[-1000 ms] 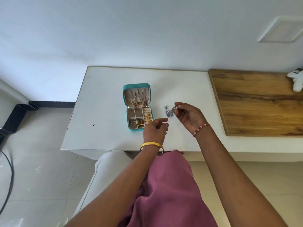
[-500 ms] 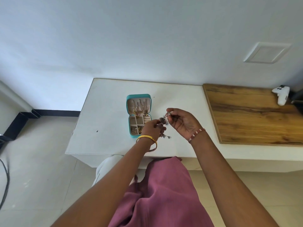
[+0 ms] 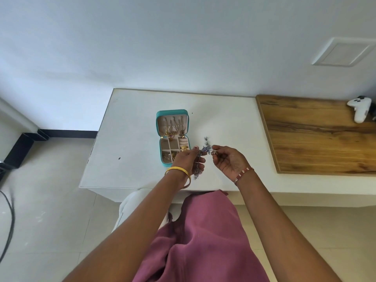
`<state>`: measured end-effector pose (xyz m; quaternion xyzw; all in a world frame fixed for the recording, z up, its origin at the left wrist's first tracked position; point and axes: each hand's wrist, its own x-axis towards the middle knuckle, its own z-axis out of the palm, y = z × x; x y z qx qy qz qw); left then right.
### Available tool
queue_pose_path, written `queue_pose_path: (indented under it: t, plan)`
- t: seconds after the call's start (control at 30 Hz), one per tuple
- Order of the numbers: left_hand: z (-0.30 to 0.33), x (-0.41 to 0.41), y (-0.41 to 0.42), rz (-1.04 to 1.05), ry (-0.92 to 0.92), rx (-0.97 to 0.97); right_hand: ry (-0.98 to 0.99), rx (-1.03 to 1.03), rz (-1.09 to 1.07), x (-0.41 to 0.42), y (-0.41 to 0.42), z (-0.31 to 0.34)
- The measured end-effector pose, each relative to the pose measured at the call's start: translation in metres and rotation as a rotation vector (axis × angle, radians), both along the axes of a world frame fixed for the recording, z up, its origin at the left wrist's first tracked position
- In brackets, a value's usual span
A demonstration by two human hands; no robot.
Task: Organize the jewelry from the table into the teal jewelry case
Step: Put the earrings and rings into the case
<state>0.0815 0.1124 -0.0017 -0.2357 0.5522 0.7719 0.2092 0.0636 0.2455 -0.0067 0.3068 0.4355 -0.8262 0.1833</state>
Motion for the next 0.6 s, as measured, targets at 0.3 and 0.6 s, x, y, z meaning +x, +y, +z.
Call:
queue_pose_path:
  t: [0.3, 0.6]
  plan:
    - [-0.009, 0.001, -0.001, -0.033, -0.017, -0.105, 0.164, 0.222, 0.351, 0.004, -0.008, -0.005]
    - [-0.008, 0.004, 0.0, -0.022, -0.044, -0.145, 0.314, 0.557, 0.371, 0.004, -0.007, -0.004]
